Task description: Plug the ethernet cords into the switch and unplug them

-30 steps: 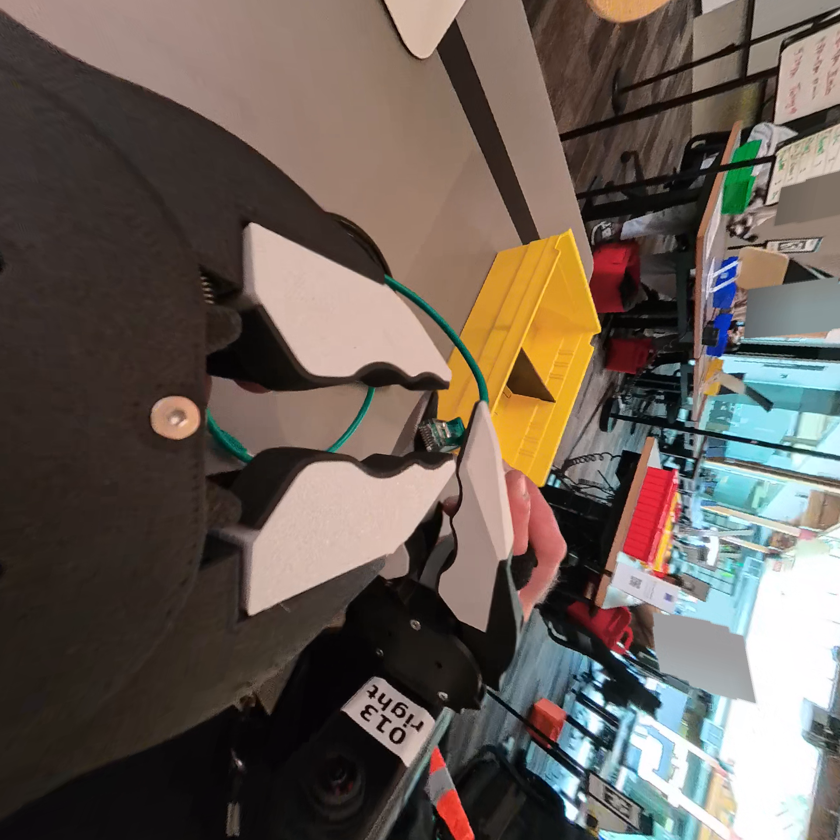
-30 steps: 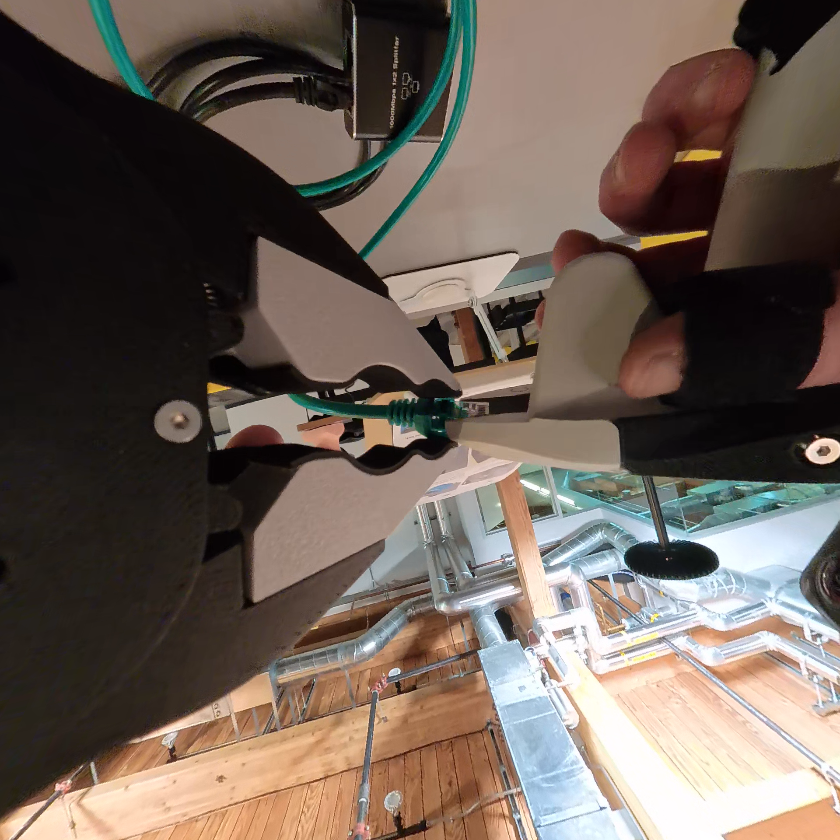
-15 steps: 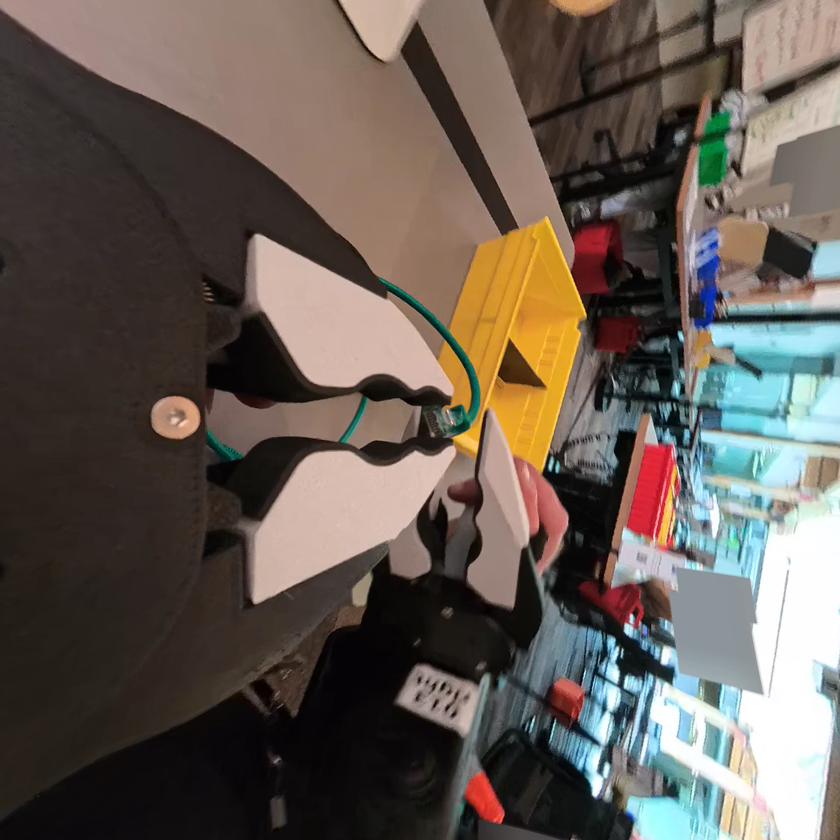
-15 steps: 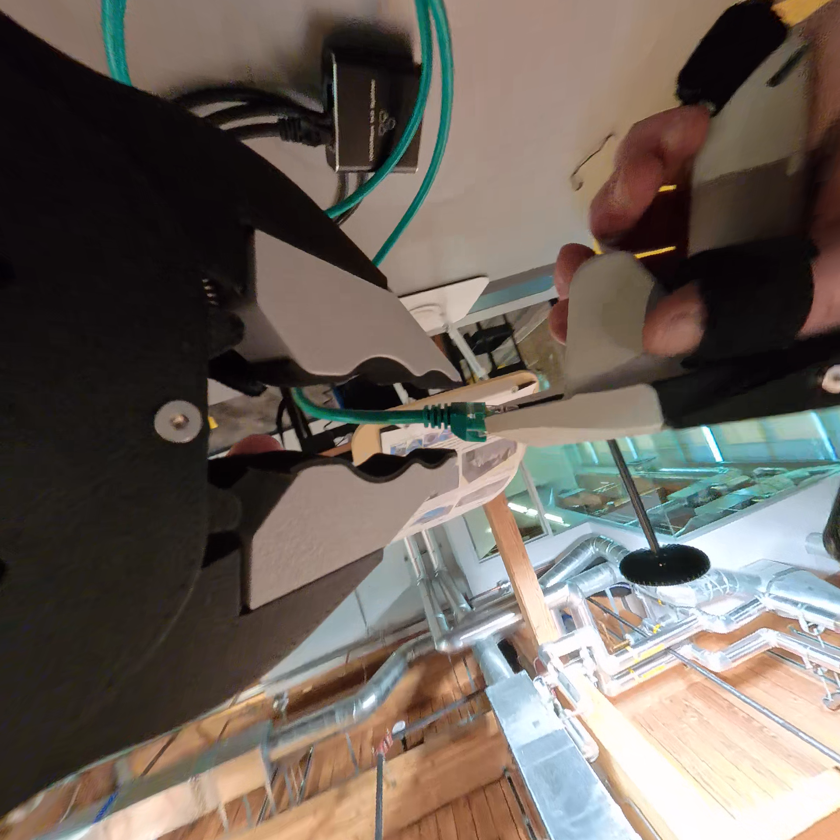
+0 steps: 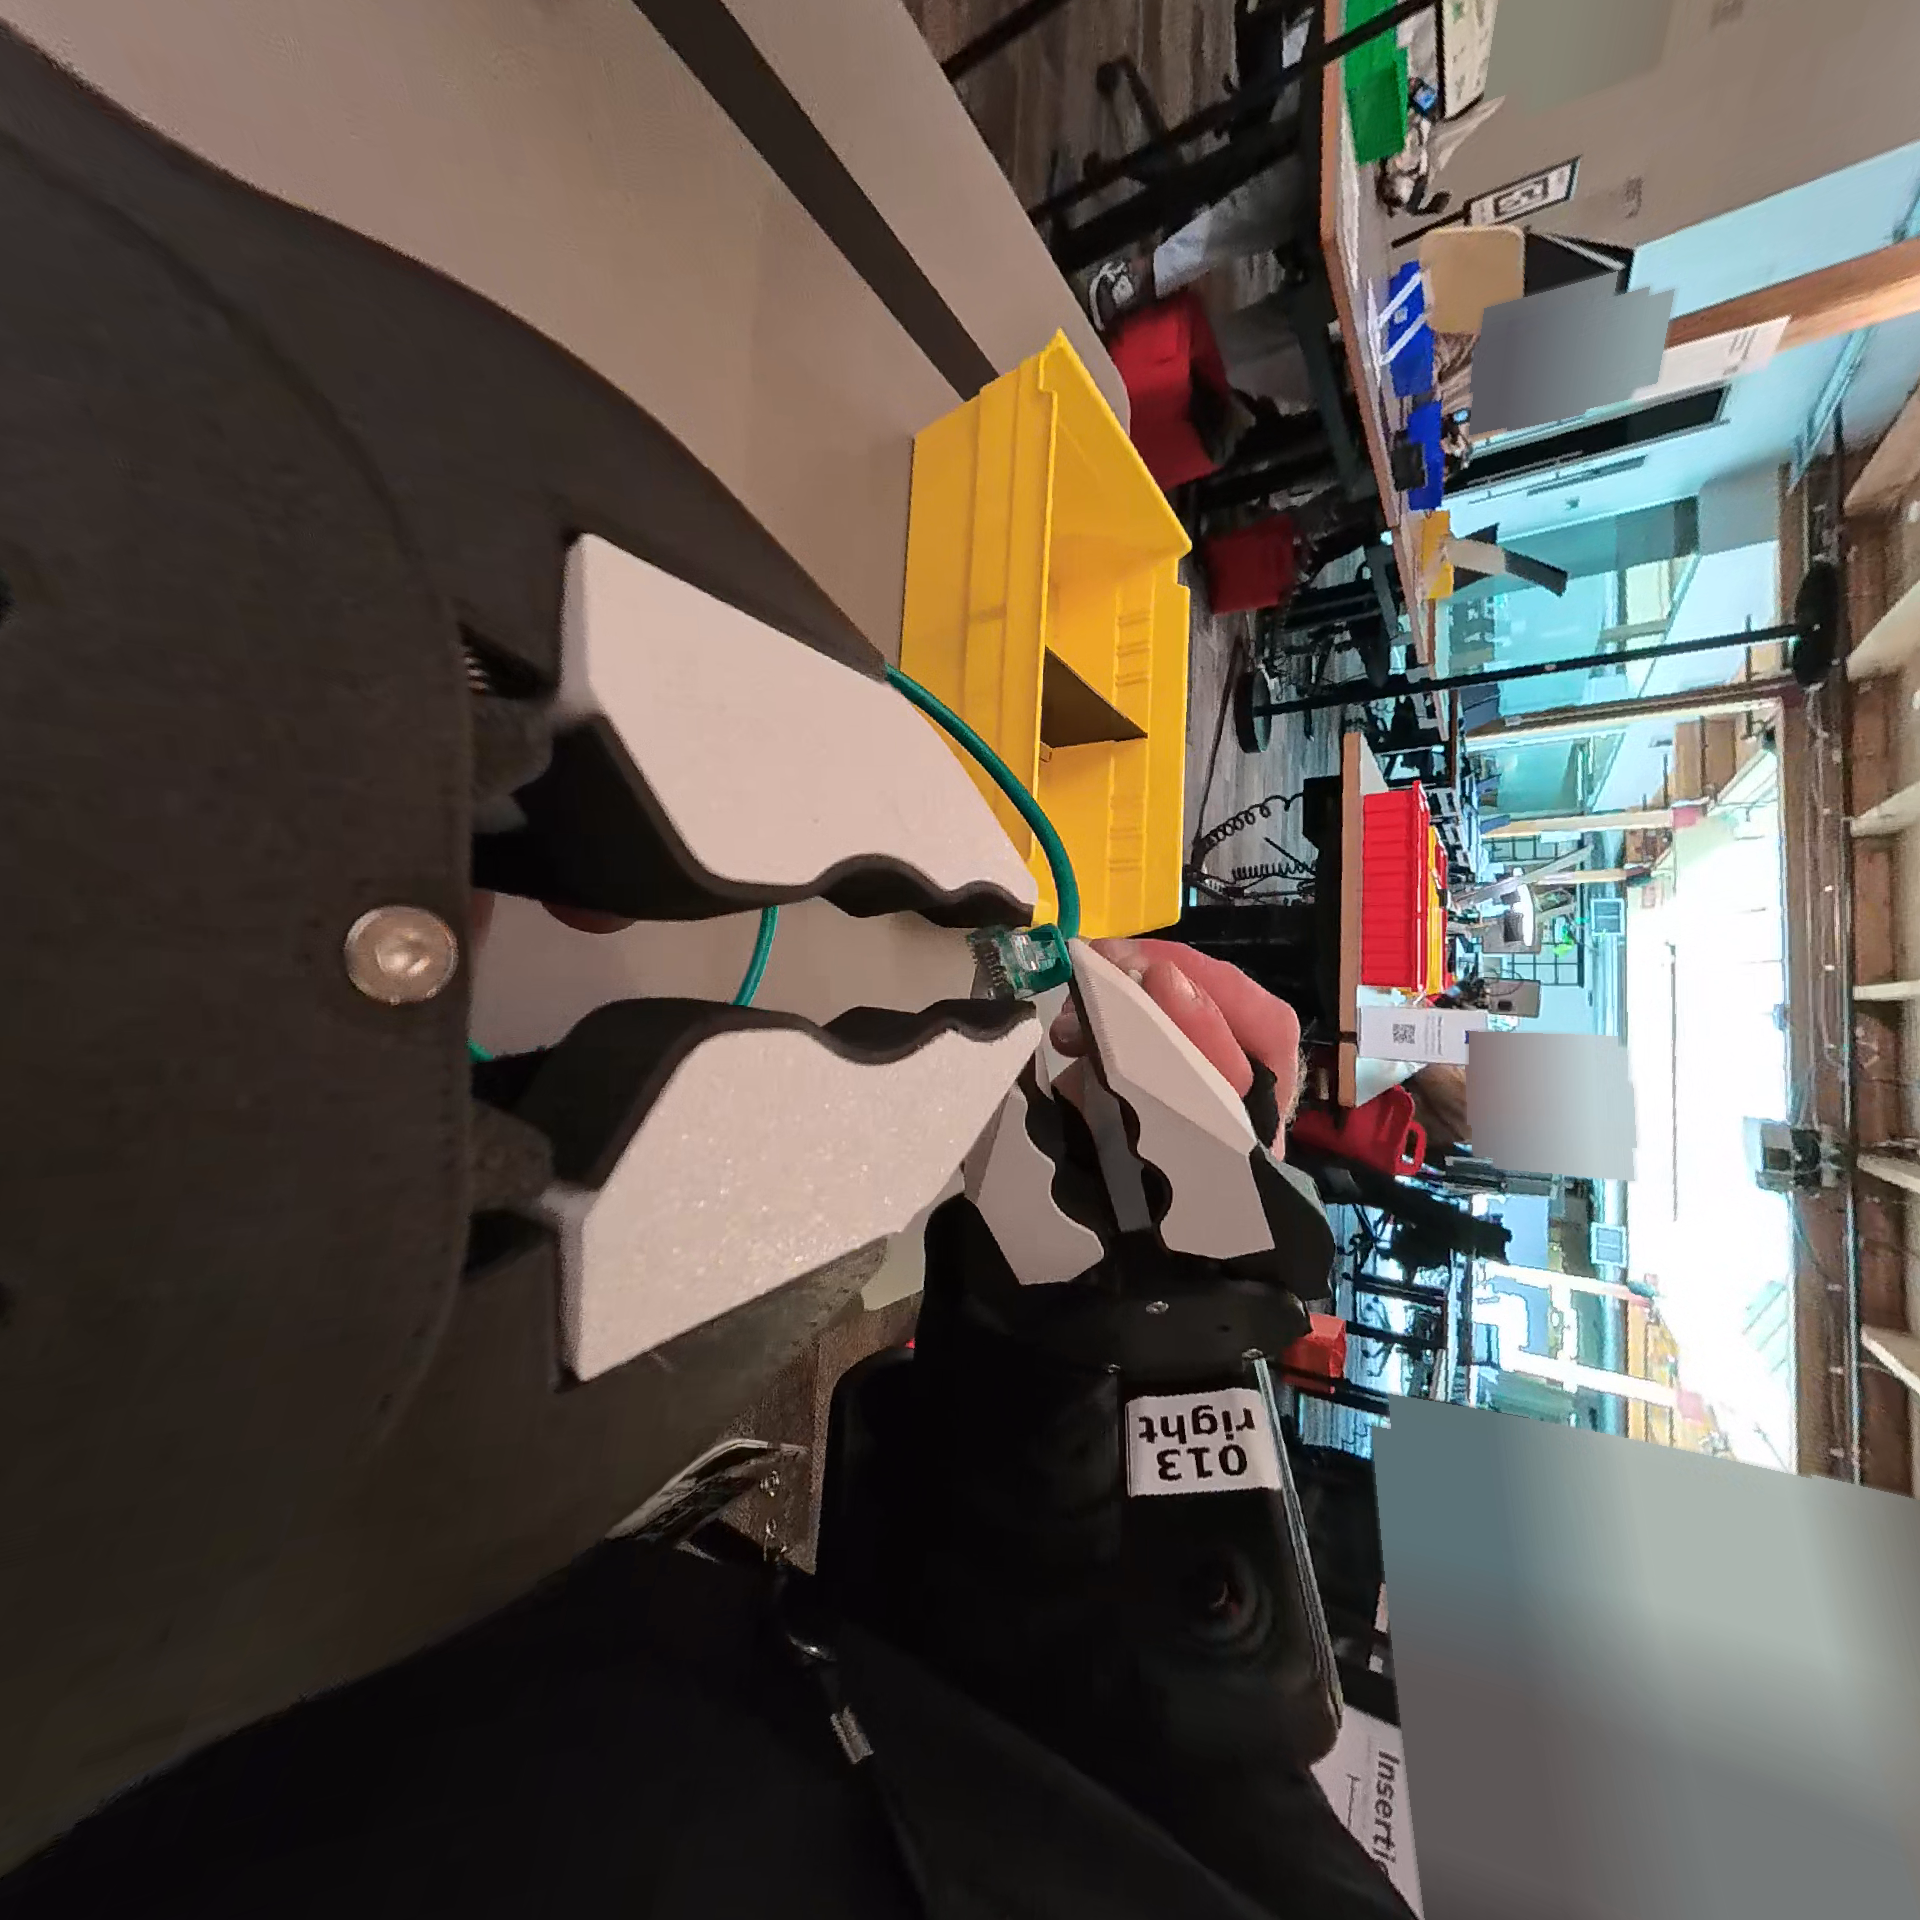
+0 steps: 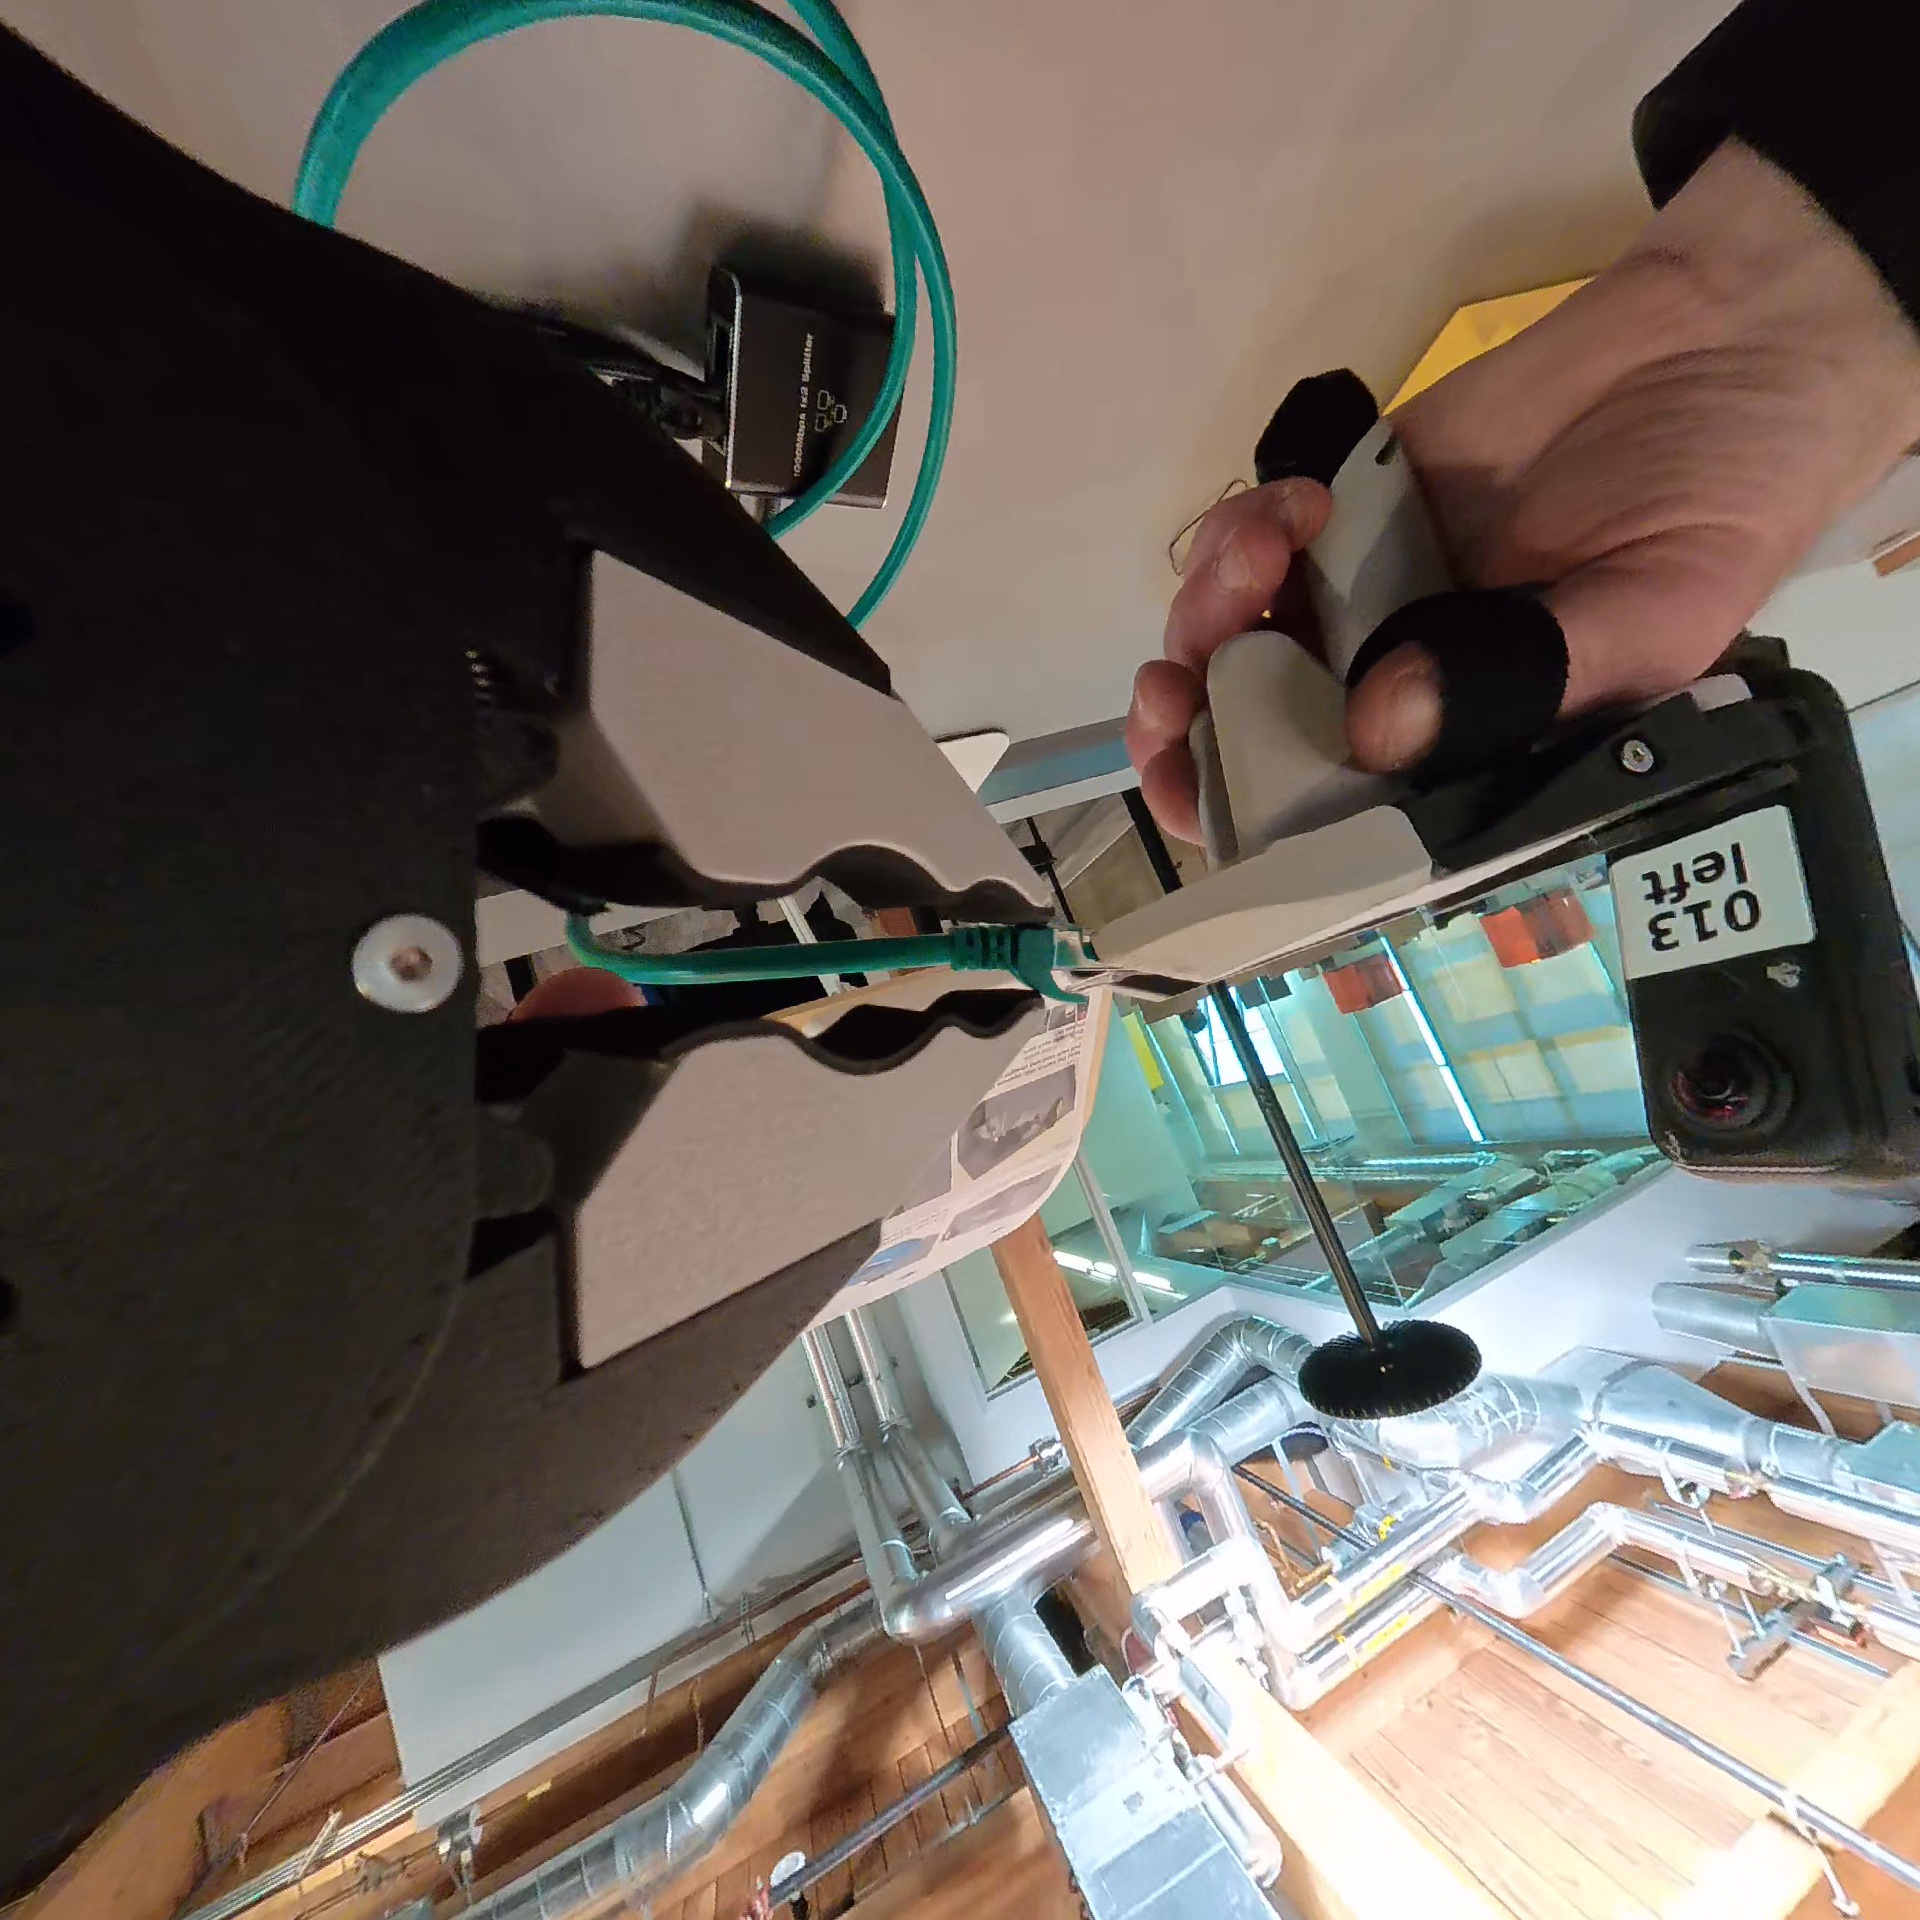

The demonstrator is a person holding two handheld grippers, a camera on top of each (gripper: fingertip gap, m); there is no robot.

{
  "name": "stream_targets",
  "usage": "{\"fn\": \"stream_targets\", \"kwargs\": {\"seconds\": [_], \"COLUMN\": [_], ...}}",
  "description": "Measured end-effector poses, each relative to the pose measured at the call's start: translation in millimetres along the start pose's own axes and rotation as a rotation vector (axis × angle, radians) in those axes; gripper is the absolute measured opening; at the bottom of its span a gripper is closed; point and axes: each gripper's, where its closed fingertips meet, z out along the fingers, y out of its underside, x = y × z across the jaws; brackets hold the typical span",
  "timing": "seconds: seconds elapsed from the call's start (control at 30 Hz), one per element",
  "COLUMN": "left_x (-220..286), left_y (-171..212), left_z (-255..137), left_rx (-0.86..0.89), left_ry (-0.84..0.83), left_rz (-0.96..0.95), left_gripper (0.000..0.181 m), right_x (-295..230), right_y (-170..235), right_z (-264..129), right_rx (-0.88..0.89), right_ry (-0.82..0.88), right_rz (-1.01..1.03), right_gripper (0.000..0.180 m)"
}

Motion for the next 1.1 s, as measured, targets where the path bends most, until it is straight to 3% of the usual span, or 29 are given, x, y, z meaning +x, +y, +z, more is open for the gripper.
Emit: {"fn": "stream_targets", "kwargs": {"seconds": [0.1, 0.17, 0.63, 0.73, 0.83, 1.1], "left_x": [6.2, 7.4, 2.4, -11.8, -30.1, -59.8], "left_y": [-3.5, -4.3, 0.4, 11.3, 41.1, 139.8], "left_z": [0.8, 2.7, 8.9, 3.6, -8.5, -31.7], "left_rx": [0.027, 0.033, 0.026, -0.055, -0.248, -0.732], "left_ry": [0.046, 0.051, 0.095, 0.017, -0.071, -0.169], "left_rz": [0.013, 0.025, -0.006, 0.037, 0.111, 0.382], "left_gripper": [0.013, 0.013, 0.014, 0.033, 0.049, 0.070], "right_x": [1.0, 2.3, 2.6, 0.3, 1.5, 27.5], "right_y": [-1.5, -1.8, 7.4, 16.0, 25.2, 55.9], "right_z": [0.3, -0.4, -4.0, -3.8, -6.3, -26.6], "right_rx": [0.012, 0.014, -0.032, -0.067, -0.098, -0.201], "right_ry": [0.003, 0.018, -0.013, -0.011, -0.004, 0.052], "right_rz": [0.025, 0.008, -0.018, -0.046, -0.064, -0.083], "right_gripper": [0.018, 0.010, 0.010, 0.010, 0.010, 0.009]}}
